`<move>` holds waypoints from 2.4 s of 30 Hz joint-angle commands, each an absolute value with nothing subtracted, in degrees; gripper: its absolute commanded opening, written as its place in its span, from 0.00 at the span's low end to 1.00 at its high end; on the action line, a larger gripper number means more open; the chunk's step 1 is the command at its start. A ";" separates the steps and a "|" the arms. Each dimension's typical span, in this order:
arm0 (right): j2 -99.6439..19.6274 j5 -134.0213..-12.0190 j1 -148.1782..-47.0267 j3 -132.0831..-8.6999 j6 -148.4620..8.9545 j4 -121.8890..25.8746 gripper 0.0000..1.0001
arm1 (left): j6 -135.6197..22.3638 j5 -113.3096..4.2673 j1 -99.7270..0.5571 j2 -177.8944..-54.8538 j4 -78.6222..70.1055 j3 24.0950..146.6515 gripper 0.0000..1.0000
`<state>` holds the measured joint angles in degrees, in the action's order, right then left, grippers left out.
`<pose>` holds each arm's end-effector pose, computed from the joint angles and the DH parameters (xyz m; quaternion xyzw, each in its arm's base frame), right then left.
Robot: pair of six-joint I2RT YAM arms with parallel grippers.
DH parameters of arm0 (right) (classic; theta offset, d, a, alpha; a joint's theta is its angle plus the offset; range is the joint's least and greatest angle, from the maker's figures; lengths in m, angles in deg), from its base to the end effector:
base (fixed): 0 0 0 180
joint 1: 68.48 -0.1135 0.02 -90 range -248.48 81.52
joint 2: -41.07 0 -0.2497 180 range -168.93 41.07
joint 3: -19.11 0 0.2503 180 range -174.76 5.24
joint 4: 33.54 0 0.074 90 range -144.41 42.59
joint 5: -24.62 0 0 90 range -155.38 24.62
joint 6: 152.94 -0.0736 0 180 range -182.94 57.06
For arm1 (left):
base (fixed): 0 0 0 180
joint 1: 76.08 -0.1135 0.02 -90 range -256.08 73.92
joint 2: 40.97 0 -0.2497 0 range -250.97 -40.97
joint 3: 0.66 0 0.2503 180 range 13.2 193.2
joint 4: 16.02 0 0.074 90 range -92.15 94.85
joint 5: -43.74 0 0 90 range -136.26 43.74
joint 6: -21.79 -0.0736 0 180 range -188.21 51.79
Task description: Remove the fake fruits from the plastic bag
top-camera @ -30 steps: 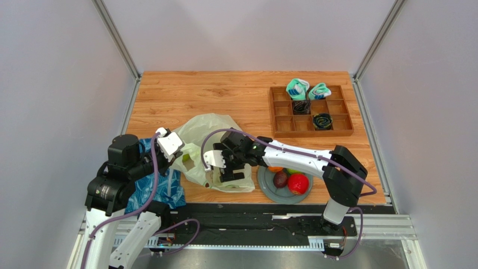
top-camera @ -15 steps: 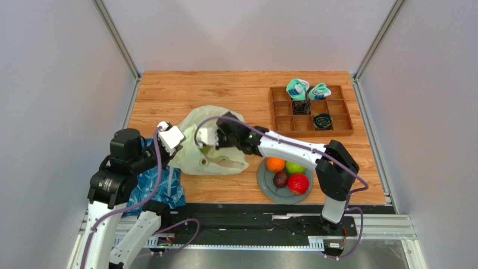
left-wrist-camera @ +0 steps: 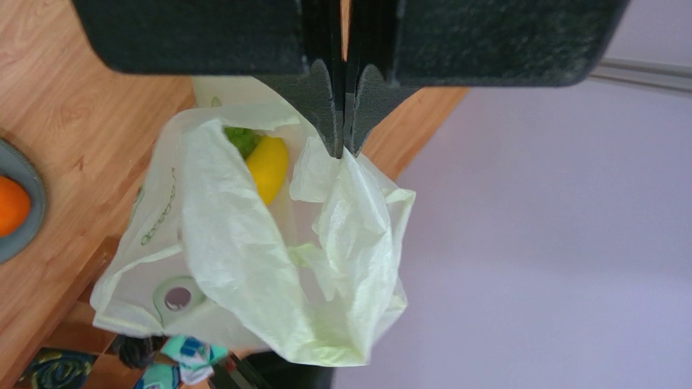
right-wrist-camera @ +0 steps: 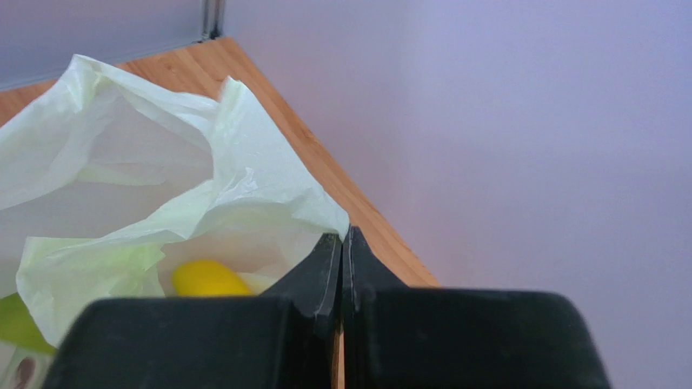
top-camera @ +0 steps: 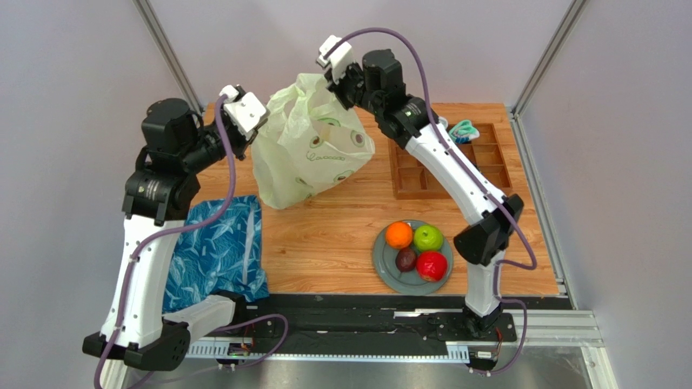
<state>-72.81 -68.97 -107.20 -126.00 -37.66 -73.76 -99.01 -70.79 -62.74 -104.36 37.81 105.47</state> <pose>0.3722 0.3043 0.4486 -0.4200 0.6337 0.0996 0.6419 0.2170 -0.0829 0.4795 0.4086 0.6485 -0.0679 0.6387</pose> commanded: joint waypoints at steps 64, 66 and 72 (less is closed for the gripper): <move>-60.34 -95.91 -122.97 -82.55 -14.42 -111.14 0.09 | -92.99 -86.60 -62.73 -79.46 60.68 76.57 0.00; -62.45 -93.43 -123.05 -84.14 -18.35 -108.17 0.08 | -93.87 -86.69 -62.73 -79.73 61.30 77.54 0.00; -65.10 -82.44 -122.79 -84.67 -36.29 -93.41 0.10 | -99.40 -86.08 -62.73 -78.77 63.50 77.81 0.00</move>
<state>-64.59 -91.53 -123.04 -82.55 -22.45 -106.92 -95.52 -86.23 -62.63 -79.77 61.83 76.12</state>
